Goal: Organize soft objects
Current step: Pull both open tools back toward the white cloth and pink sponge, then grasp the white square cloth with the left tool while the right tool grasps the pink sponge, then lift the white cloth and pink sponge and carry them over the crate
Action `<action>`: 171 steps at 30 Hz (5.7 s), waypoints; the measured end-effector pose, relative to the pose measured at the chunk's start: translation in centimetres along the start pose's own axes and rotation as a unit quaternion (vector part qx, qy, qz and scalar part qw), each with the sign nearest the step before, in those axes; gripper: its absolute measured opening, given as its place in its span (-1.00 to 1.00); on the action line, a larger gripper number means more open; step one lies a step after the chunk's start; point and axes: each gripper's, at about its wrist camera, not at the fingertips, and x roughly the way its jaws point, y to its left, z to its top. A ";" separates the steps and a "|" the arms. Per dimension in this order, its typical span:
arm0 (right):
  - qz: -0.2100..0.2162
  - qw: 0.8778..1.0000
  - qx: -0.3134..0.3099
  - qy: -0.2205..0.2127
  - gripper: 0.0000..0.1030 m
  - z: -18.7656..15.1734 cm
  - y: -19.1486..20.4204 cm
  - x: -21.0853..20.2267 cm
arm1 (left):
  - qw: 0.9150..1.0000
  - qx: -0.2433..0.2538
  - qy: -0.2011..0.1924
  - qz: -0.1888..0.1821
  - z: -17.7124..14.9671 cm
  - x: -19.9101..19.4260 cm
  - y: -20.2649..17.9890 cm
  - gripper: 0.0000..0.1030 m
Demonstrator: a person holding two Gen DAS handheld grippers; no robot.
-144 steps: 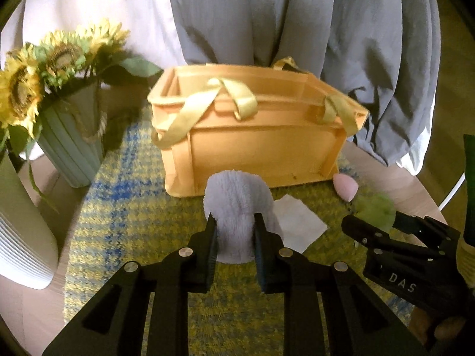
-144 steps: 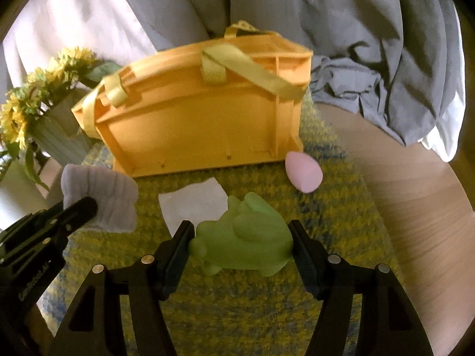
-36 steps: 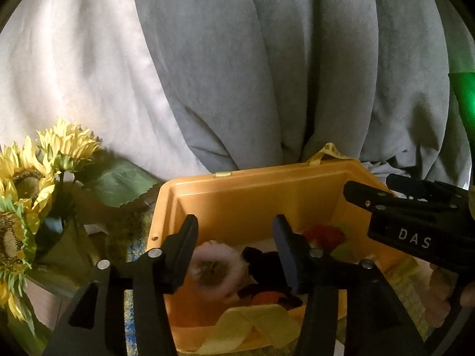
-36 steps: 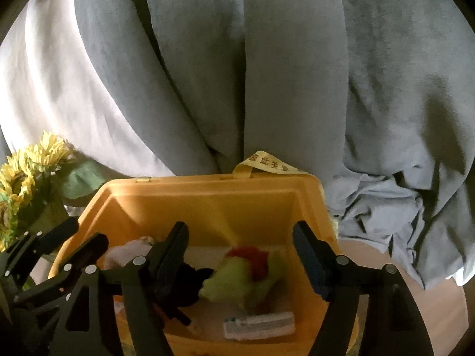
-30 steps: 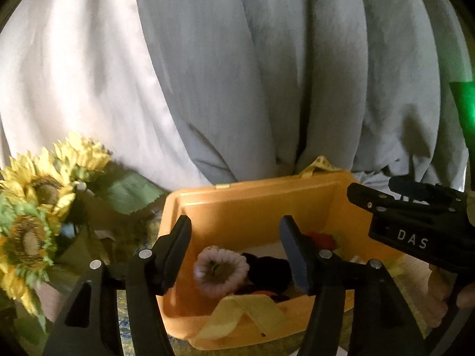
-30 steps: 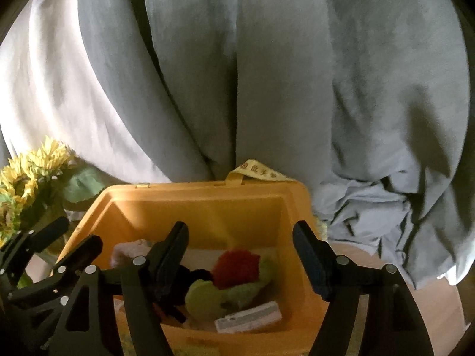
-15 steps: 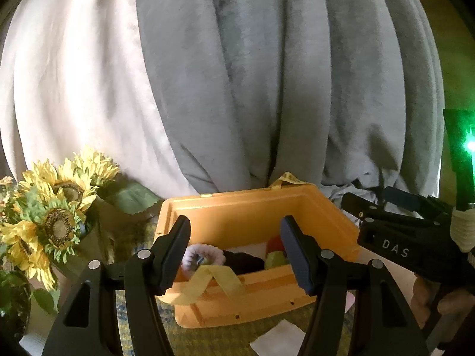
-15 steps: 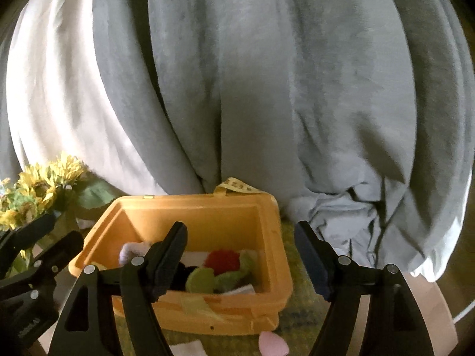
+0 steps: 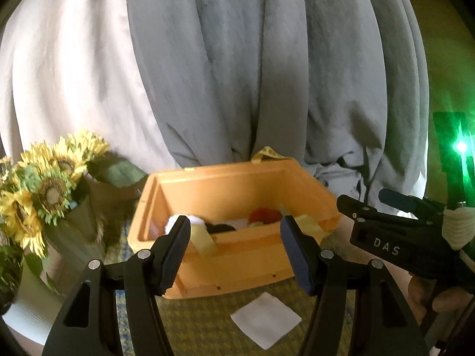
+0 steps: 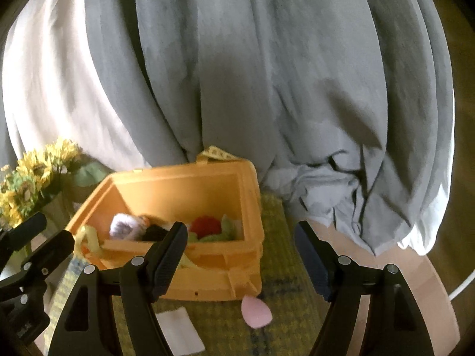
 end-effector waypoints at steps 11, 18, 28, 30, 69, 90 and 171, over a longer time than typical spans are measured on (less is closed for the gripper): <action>-0.007 0.999 -0.009 0.044 0.46 -3.2 -0.7 0.9 | 0.999 0.015 0.044 -0.012 -3.5 1.1 -1.3 0.20; -0.009 0.997 -0.014 0.076 0.46 -5.3 -1.1 2.1 | 0.997 0.020 0.077 -0.019 -5.4 2.7 -1.8 0.19; -0.006 0.994 -0.020 0.109 0.46 -7.3 -1.8 4.1 | 0.992 0.031 0.121 -0.027 -8.0 4.7 -2.7 0.18; -0.006 0.993 -0.022 0.116 0.46 -7.8 -1.9 4.6 | 0.991 0.033 0.130 -0.028 -8.5 5.2 -2.9 0.18; 0.033 0.982 -0.023 0.186 -0.21 -11.2 -2.5 11.6 | 0.974 0.007 0.223 -0.035 -12.4 12.4 -4.0 -0.82; 0.035 0.987 -0.022 0.155 -0.24 -9.8 -1.8 6.2 | 0.984 -0.007 0.166 -0.057 -9.7 6.9 -2.1 -0.87; 0.081 0.994 -0.036 -0.068 -0.24 5.0 4.8 0.8 | 0.994 0.005 -0.104 0.020 5.1 1.1 4.4 -0.87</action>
